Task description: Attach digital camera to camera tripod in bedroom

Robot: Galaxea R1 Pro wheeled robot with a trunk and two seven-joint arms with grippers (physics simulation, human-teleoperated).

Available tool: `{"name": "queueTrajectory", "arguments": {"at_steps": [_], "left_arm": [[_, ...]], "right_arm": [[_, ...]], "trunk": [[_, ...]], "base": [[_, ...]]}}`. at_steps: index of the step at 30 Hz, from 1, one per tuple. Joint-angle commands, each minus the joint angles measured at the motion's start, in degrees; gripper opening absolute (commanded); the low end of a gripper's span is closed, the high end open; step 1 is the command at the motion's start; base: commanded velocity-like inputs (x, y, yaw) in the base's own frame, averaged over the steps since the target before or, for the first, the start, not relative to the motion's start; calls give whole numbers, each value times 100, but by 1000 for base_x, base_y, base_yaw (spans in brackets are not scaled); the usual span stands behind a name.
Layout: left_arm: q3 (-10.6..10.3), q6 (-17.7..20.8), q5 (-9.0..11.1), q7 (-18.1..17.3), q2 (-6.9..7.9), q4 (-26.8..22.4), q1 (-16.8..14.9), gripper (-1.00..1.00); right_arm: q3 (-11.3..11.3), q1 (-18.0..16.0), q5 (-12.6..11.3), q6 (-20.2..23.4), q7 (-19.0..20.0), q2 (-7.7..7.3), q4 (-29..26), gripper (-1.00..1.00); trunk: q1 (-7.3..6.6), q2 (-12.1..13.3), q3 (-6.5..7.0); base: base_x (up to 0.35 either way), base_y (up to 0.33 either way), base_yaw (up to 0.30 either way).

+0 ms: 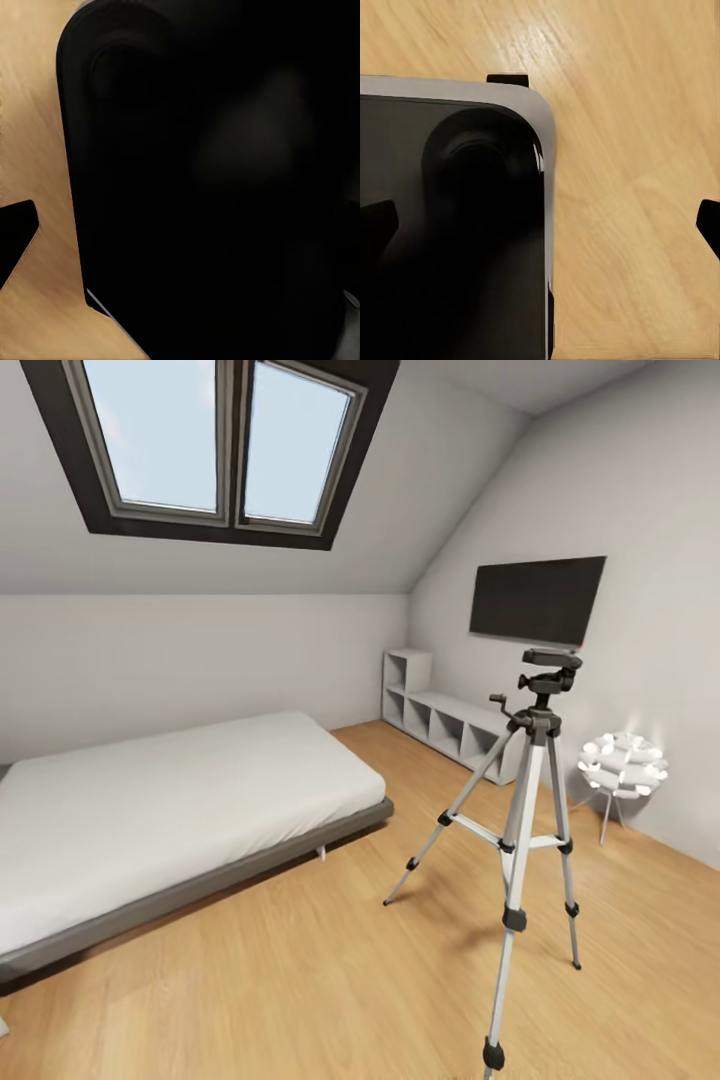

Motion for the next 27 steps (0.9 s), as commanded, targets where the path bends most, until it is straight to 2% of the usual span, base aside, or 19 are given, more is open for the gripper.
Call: {"name": "queueTrajectory", "arguments": {"at_steps": [1, 27], "left_arm": [[2, 2, 0, -1, 0, -7, 2, 100], [0, 2, 0, -1, 0, -7, 2, 100]], "right_arm": [[0, -1, -2, -14, 0, 0, 0, 100], [0, -1, -2, -14, 0, 0, 0, 100]], "trunk": [[0, -3, -5], [0, -3, -5]], "base": [[0, 0, -300], [0, 0, -300]]}}
